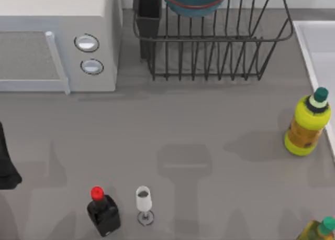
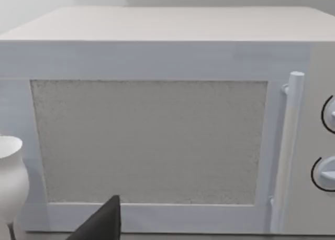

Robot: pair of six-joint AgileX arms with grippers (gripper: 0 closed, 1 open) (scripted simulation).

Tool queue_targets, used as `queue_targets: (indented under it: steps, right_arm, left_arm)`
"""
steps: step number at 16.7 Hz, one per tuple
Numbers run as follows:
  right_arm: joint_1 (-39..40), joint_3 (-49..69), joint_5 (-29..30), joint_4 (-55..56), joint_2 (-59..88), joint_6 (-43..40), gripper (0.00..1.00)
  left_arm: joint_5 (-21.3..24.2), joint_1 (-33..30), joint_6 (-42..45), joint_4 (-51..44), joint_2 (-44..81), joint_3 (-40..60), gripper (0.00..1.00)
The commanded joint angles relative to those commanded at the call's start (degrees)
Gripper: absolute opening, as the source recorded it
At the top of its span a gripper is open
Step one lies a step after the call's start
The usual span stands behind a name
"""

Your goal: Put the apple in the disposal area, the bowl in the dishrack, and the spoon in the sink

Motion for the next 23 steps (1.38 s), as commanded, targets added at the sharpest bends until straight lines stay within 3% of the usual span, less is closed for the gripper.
queue_targets:
  steps: [5, 9, 20, 23]
  right_arm:
    - [-1.45, 2.39, 0.14, -2.64, 3.71, -3.5, 1.0]
    - [-6.03, 9.99, 0.33, -10.65, 14.71, -16.75, 1.0]
    - [-24.59, 40.15, -0.17, -42.03, 57.46, -84.58, 1.0]
    - [-28.59, 46.0, -0.15, -50.07, 68.21, -99.21, 1.0]
  left_arm:
    - [0.0, 0.0, 0.0, 0.0, 0.0, 0.0, 1.0]
    - [0.0, 0.0, 0.0, 0.0, 0.0, 0.0, 1.0]
    - [0.0, 0.0, 0.0, 0.0, 0.0, 0.0, 1.0]
    - [0.0, 0.0, 0.0, 0.0, 0.0, 0.0, 1.0]
